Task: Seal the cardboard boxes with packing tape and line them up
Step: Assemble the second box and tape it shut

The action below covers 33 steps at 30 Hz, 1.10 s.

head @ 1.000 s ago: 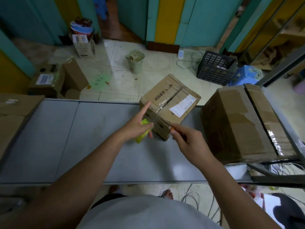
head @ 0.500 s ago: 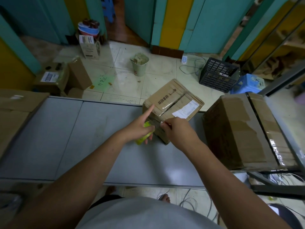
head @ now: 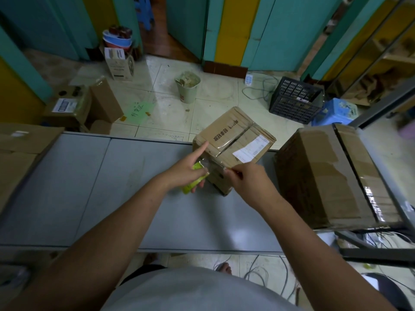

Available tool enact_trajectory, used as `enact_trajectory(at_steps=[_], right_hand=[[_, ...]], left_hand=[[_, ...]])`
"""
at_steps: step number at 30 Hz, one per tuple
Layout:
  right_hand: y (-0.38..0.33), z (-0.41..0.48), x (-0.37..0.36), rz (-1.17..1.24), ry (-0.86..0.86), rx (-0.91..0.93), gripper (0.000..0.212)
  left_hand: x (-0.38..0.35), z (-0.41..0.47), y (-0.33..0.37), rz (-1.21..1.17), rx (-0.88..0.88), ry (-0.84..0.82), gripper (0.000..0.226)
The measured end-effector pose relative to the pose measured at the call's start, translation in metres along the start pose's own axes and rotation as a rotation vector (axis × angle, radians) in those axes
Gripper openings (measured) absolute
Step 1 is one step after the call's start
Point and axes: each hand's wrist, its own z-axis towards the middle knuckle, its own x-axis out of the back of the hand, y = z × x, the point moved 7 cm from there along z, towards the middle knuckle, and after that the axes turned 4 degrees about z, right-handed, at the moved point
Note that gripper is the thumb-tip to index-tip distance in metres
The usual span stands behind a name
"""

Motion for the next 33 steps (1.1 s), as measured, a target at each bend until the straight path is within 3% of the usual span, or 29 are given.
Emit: enact_trajectory(at_steps=[12, 18, 27, 33], right_hand=[[0.042, -0.044, -0.002, 0.280, 0.113, 0.043, 0.034], [0.064, -0.054, -0.015, 0.268, 0.086, 0.030, 0.044], [0.163, -0.067, -0.080, -0.226, -0.017, -0.003, 0.012], [0.161, -0.065, -0.080, -0.198, 0.037, 0.007, 0.019]], left_hand=[[0.000, -0.001, 0.002, -0.030, 0.001, -0.030, 0.088], [0.003, -0.003, 0.005, -0.053, -0.031, -0.069, 0.089], [0.005, -0.003, 0.001, -0.032, -0.028, -0.070, 0.089], [0.004, -0.005, 0.002, 0.008, -0.024, -0.066, 0.090]])
